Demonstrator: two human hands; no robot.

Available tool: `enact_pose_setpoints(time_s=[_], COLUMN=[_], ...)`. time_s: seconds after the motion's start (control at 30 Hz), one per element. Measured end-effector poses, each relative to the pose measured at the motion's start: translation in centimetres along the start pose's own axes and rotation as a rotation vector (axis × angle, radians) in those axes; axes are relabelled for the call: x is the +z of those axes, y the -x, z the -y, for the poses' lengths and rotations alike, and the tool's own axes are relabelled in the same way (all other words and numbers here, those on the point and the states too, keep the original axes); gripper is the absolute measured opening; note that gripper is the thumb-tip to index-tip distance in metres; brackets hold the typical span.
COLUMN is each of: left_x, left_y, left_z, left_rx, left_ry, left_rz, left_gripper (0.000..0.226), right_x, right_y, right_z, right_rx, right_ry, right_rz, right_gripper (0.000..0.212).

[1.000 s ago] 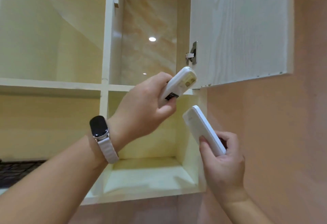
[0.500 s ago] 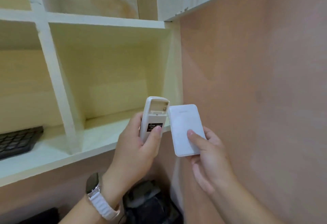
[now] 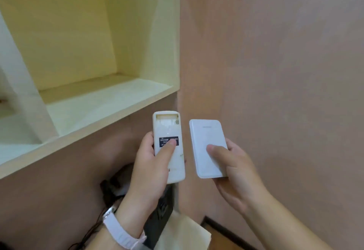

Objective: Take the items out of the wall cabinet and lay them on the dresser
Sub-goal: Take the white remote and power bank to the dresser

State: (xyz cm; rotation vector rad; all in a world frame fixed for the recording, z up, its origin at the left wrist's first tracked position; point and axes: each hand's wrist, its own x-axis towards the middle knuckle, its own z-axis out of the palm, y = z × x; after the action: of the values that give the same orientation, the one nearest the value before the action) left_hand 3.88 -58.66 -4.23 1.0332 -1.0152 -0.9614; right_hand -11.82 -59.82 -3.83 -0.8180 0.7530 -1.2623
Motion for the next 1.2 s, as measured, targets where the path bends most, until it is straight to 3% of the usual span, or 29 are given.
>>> enact_pose_setpoints(time_s=[0.3,0.47,0.8,1.2], left_x=[2.2,6.3,14.8,25.9], left_y=[3.2,7.0,18.5,44.7], left_z=[6.6,7.4,5.7,2.7], left_rx=[-0.279,-0.297,-0.273,-0.285], left_ry=[0.071,0.017,-0.027,-0.067], left_rz=[0.309,0.500,0.802,1.285], left_gripper=[0.012,0.015,0.015,0.015], right_x=[-5.2,-8.4,-14.4,-21.7], right_y=[7.5,13.4,28.2,57.0], right_z=[-3.2,-2.3,0.3,1.4], right_rx=[-0.141,-0.197,-0.357,-0.515], right_ry=[0.332,0.421,0.304,0.138], right_rz=[-0.449,-0.603,-0.883,-1.313], right_gripper=[0.041,0.045,0.037,0.028])
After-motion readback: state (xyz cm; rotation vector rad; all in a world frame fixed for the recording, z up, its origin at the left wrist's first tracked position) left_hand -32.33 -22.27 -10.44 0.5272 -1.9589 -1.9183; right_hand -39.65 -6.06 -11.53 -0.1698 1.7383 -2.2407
